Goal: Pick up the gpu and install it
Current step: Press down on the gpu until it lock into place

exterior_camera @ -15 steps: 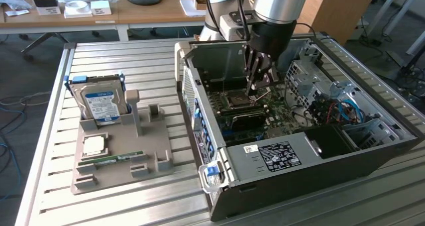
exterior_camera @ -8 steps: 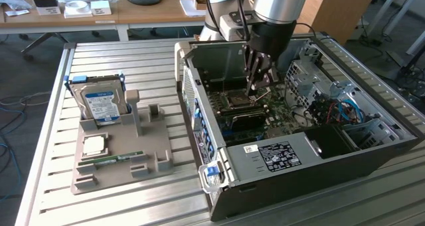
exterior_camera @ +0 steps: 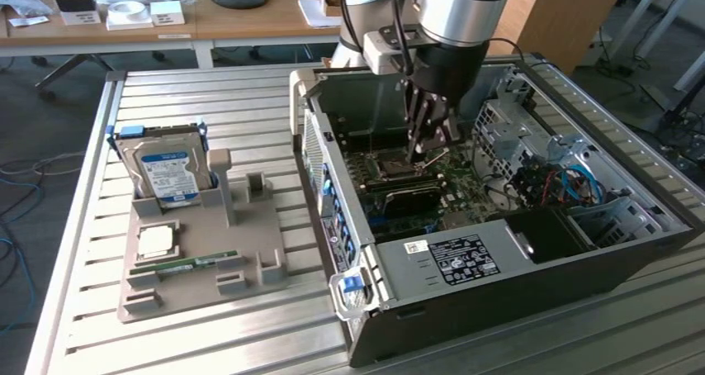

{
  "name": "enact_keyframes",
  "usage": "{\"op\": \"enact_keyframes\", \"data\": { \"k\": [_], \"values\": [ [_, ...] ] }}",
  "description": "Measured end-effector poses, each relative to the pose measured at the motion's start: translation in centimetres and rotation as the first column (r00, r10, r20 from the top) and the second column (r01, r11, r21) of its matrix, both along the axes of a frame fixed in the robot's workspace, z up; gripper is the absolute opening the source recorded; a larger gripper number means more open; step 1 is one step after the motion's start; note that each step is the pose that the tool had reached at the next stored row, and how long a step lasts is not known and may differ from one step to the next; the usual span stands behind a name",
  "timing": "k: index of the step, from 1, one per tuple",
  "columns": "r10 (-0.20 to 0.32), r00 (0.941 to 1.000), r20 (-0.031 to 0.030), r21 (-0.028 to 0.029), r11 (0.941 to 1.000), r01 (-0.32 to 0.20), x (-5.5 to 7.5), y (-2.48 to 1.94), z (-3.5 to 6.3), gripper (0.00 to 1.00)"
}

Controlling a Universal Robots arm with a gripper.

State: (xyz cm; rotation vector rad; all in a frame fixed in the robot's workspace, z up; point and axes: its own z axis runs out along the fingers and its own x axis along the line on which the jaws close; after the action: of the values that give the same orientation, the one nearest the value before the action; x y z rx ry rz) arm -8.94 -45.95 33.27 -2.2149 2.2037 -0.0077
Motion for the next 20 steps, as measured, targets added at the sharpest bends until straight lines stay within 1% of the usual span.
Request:
{"op": "enact_keyframes", "data": {
  "k": [15,20],
  "values": [
    [0.000,1.0000,0.0000,0.0000,1.0000,0.000,0.00,0.00,-0.49,0.11],
    [0.000,1.0000,0.0000,-0.0002,1.0000,0.000,0.00,0.00,-0.95,0.11]
  ]
}}
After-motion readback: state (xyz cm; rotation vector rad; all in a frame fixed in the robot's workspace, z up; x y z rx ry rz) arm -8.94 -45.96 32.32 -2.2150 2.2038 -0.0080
